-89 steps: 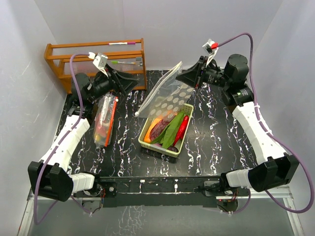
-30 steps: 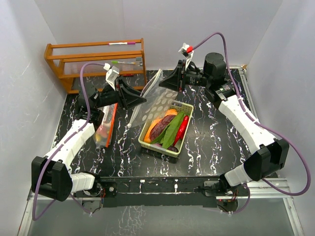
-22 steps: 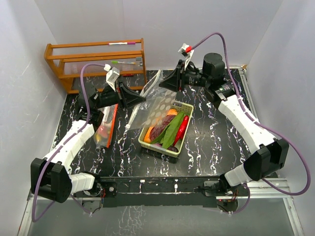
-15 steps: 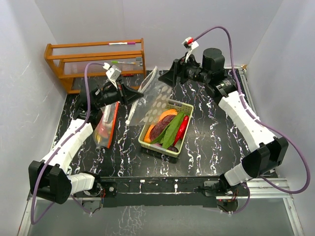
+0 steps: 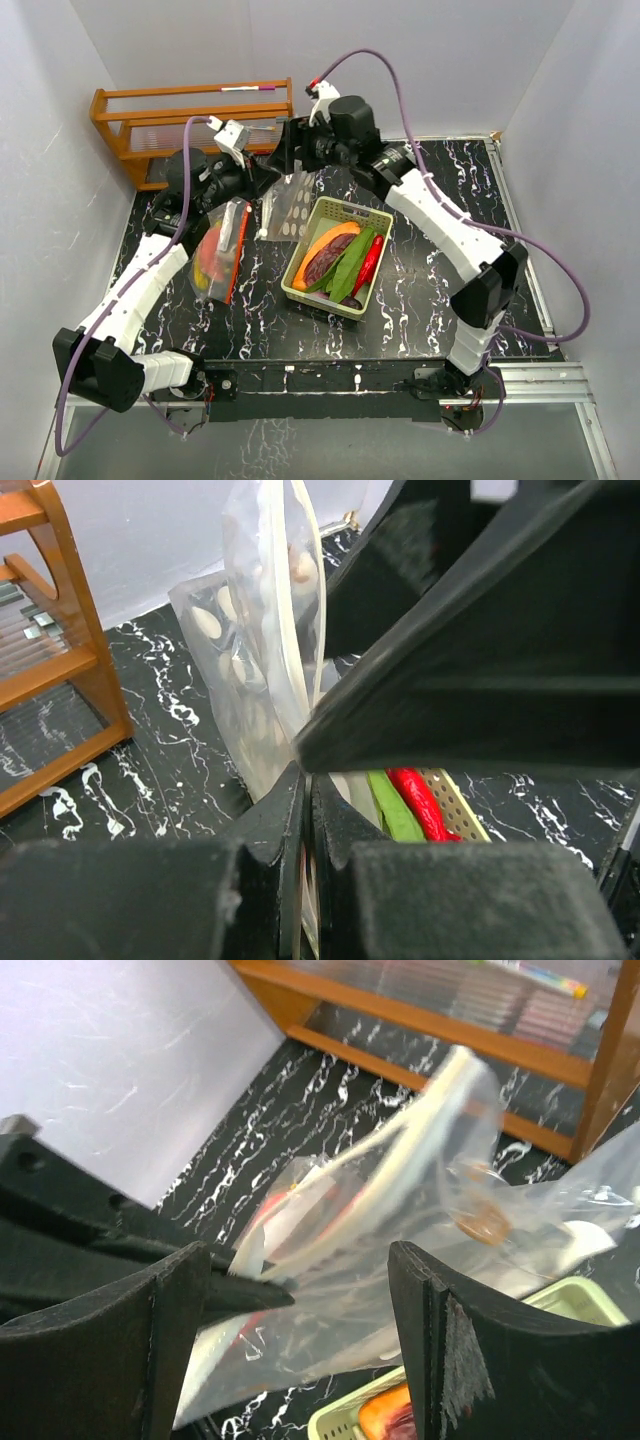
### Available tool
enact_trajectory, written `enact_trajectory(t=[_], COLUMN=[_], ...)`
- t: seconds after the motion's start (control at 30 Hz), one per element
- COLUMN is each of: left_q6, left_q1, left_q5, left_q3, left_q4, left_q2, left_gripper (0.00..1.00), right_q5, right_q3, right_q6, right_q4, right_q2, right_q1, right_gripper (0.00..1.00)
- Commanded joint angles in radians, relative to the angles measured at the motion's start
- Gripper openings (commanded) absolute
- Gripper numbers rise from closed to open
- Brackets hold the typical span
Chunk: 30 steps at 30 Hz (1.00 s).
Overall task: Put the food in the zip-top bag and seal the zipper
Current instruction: Open the zipper of the food storage bag.
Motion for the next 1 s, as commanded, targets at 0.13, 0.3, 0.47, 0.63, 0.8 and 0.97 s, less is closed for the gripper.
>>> enact_trajectory(t=[0.13,0.3,0.47,0.63,0.8,0.97], left_q6=[0.062,0.071,0.072,0.070,0.065,0.062], left_q1=[-0.040,-0.042,-0.043,-0.043,-0.043,-0.043], left_q5=[-0.064,-0.071,-0.078,-0.075,-0.066,-0.057], left_q3=[0.048,0.041,0.030,0.029,0.032,0.032], left_q4=[-0.064,-0.068,-0.068,-0.066,-0.055,-0.052], left_q2=[0.001,-0.004,-0.004,-0.003,0.002,0.001], left_gripper=[0.00,0.00,0.00,0.00,0.00,0.00], right_q5=[0.187,0.209,0.175,0.193,0.249,0.312], right_q3=[0.082,0.044,-0.021,-0.025,-0.006,0.064], right_q6=[0.102,0.099,0.096,0.096,0.105,0.109], right_q4=[-0.048,-0.031,0.048,0.060,0.014,-0.065], right_q2=[0.056,0.021,-0.066,-0.099,-0.072,0.004], right_q1=[0.020,0.021,0.022,0.022,0.020,0.022], right_gripper=[0.68,0.65,0.68,0.69,0.66,0.63])
